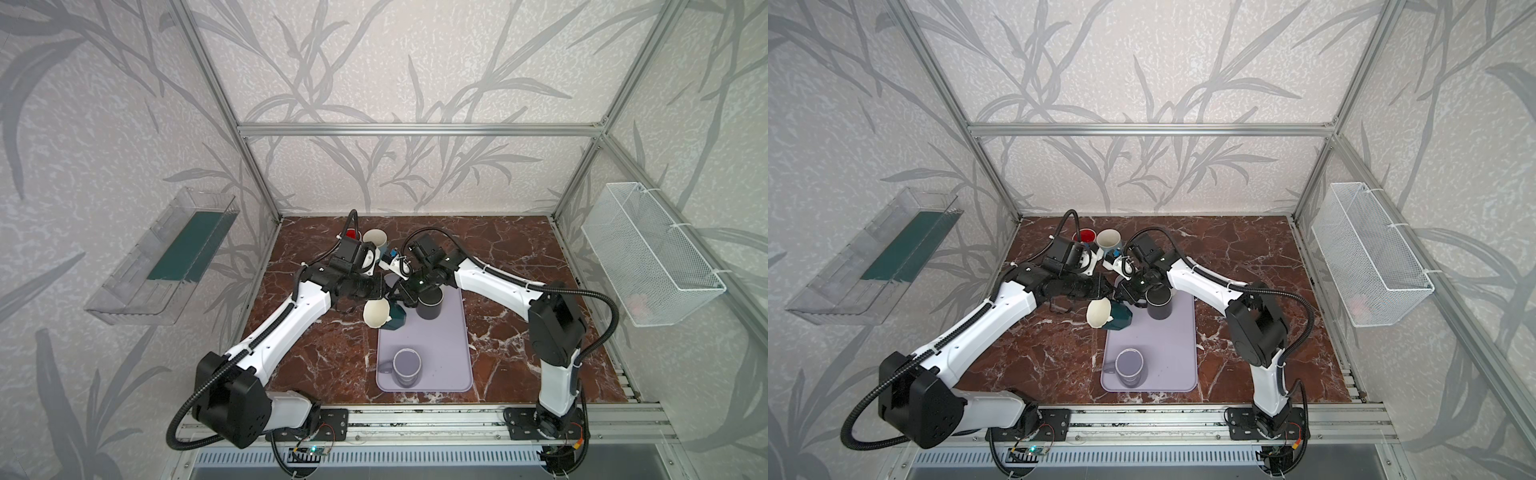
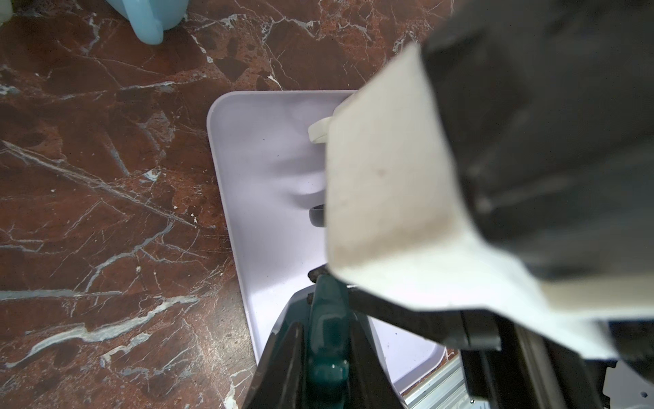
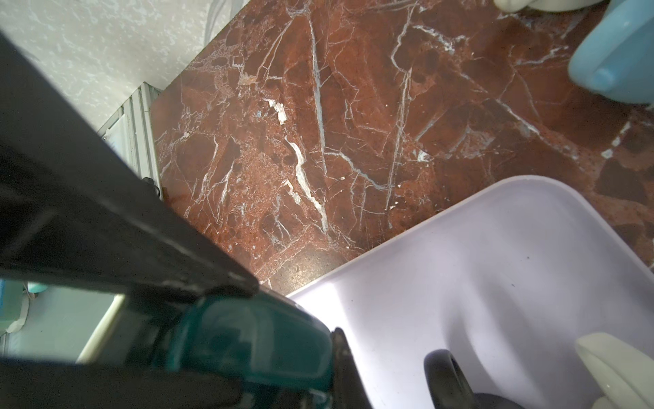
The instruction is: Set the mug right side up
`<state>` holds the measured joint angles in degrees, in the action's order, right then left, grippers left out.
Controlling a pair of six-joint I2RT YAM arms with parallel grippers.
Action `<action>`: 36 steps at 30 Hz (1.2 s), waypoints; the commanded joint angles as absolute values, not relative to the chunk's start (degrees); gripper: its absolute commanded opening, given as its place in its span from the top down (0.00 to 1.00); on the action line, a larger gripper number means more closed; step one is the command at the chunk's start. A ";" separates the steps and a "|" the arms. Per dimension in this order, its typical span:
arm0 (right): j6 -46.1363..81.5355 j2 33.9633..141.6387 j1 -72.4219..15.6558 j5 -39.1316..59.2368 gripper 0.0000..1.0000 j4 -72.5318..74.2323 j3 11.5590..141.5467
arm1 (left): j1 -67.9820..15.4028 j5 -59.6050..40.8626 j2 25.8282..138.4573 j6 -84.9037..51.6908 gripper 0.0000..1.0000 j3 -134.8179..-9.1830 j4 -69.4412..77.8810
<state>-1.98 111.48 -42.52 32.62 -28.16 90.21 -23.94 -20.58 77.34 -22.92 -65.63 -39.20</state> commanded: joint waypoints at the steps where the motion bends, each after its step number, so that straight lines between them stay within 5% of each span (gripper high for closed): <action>1: -0.95 107.52 -42.01 36.65 1.00 -24.72 90.83 | -24.18 -19.25 78.90 -21.52 0.74 -66.67 -43.00; 7: -0.56 107.49 -41.97 37.33 1.00 -23.73 90.35 | -24.33 -19.07 80.24 -20.75 0.81 -67.49 -44.13; 14: -0.48 107.92 -42.01 37.44 1.00 -23.76 90.35 | -24.38 -19.00 81.71 -20.29 1.00 -68.11 -44.60; 25: 1.26 108.50 -41.71 37.62 1.00 -23.05 89.34 | -24.39 -16.30 82.86 -21.84 1.00 -67.64 -45.67; 36: 2.27 107.36 -41.09 37.71 0.86 -21.51 86.58 | -24.33 -13.69 84.01 -24.57 1.00 -65.96 -44.83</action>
<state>1.10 111.48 -41.89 33.76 -24.69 85.93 -24.80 -19.51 82.78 -23.31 -67.40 -41.12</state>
